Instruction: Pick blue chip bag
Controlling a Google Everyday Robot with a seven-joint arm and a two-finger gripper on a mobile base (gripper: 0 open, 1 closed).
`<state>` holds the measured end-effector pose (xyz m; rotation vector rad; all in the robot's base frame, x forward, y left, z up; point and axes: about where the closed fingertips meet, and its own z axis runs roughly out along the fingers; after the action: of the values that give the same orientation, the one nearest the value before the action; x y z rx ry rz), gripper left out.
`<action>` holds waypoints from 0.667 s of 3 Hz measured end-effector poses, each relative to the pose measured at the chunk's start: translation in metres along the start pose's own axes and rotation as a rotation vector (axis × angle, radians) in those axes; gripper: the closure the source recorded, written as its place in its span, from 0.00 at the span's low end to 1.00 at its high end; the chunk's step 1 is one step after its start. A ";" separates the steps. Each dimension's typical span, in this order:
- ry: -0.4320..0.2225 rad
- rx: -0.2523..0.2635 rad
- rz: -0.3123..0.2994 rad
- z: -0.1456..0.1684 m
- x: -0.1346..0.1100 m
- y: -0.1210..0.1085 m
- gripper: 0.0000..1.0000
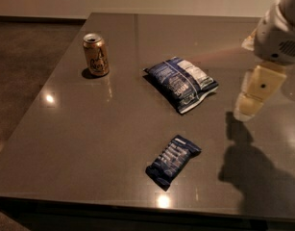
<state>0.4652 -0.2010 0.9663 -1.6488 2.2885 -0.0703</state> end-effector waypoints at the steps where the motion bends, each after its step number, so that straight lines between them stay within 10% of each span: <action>1: -0.030 0.004 0.063 0.021 -0.022 -0.020 0.00; 2: -0.050 0.034 0.126 0.045 -0.053 -0.040 0.00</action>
Offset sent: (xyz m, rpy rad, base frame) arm 0.1073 0.0706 -0.0338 0.1093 -0.0621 -0.2146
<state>0.5300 -0.1585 0.9446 -1.4695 2.3349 -0.0384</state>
